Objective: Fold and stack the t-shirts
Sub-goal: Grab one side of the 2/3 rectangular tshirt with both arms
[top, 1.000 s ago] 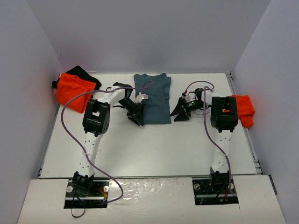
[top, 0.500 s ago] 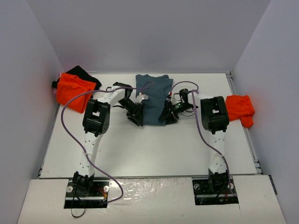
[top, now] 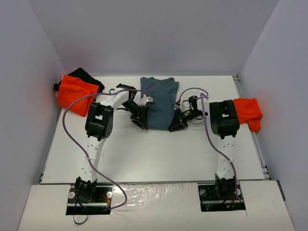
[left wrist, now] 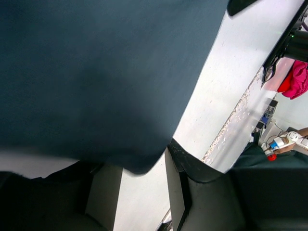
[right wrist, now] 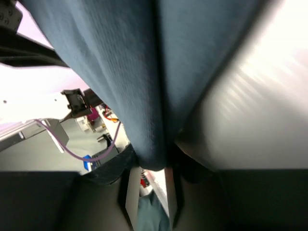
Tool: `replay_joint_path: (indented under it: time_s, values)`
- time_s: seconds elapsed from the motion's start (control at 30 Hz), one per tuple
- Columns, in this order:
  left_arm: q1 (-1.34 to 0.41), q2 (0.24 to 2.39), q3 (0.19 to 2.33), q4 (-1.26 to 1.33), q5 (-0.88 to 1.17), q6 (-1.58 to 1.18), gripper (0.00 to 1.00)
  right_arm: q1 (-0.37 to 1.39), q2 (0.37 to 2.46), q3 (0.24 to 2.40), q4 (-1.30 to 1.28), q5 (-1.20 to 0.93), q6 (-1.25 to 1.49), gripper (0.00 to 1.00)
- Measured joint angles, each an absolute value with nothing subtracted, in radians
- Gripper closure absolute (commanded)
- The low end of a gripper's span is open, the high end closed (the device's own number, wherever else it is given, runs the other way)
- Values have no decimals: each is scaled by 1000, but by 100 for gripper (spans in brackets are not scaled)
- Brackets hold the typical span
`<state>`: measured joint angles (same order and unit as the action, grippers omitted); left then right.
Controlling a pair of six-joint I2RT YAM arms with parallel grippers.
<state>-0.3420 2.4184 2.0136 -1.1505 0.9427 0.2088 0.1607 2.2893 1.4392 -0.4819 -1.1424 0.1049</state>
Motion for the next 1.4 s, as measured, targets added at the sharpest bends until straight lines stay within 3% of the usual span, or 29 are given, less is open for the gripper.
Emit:
replay_joint_path:
  time_s: [0.07,0.27,0.33,0.4,0.57,0.63,0.7,0.73,0.8,0.97,1.4]
  values:
    - [-341,2418,2014,-1151,943,209,66,139,2286,1430,-485,-1142,85,100]
    - [-341,2418,2014,-1151,943,217,66,117,2285,1427,-499,-1141,61,100]
    - [-341,2418,2014,-1151,943,222,86,117,2285,1427,-499,-1141,60,100]
    - [-341,2418,2014,-1152,945,225,99,117,2285,1427,-502,-1141,56,100]
    - [-341,2418,2014,-1152,951,231,100,117,2285,1426,-519,-1142,23,100]
    - [-341,2418,2014,-1153,954,231,96,117,2283,1424,-524,-1142,9,100]
    - [-341,2419,2014,-1153,956,231,80,118,2281,1421,-529,-1142,0,100]
    - [-341,2419,2014,-1154,957,231,79,118,2281,1421,-531,-1142,-3,100]
    - [-341,2420,2017,-1159,957,235,61,118,2281,1421,-534,-1142,-7,100]
    - [-341,2419,2002,-1154,952,238,50,121,2281,1421,-539,-1142,-14,100]
    - [-357,2418,1988,-1169,975,223,49,135,2278,1421,-549,-1138,-27,100]
